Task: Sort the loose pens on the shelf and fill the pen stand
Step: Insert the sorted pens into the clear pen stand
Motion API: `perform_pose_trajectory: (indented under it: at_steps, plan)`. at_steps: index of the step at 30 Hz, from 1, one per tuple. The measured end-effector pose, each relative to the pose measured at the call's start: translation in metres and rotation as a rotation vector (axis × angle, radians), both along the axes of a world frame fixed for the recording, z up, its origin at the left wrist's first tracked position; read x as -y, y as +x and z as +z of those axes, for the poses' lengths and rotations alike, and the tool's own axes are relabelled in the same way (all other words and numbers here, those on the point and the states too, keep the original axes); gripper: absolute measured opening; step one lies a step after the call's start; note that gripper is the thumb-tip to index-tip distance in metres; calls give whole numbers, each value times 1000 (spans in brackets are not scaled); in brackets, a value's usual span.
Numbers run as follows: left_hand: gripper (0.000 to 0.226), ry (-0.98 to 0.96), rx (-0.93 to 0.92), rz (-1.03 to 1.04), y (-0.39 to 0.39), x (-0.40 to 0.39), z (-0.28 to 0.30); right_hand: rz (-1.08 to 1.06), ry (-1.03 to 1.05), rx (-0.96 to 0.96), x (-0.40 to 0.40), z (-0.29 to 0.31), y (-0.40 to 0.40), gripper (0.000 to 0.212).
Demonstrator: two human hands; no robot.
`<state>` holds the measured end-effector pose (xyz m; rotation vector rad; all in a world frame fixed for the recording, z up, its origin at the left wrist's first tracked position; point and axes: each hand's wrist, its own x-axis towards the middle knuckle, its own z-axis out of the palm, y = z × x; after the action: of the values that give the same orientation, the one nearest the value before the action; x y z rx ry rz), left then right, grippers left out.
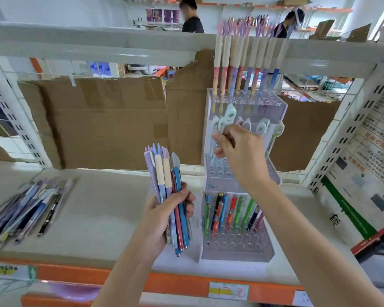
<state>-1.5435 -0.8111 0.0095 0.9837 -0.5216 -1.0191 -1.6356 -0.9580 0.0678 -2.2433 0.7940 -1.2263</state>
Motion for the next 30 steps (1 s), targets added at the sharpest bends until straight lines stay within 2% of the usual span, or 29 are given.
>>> perform_pose_trajectory:
  at_steps: [3,7,17,26,28,30]
  plan:
    - [25,-5,3,-1,0,0,0,-25,16,-140,1,-3,3,32]
    - [23,-5,8,-8,0,0,-1,-202,-72,-502,-2,0,5,41]
    - [20,-11,12,-37,-1,1,-1,-260,-161,-716,-3,0,11,38]
    - [20,-21,-15,-47,-1,0,-1,-282,-67,-653,-9,-6,2,47]
    - [21,-36,-42,-61,-1,0,-1,-192,-41,-515,-19,-7,-6,39]
    - [21,-52,-70,-84,-2,1,1,-2,85,-397,-32,-10,-10,29]
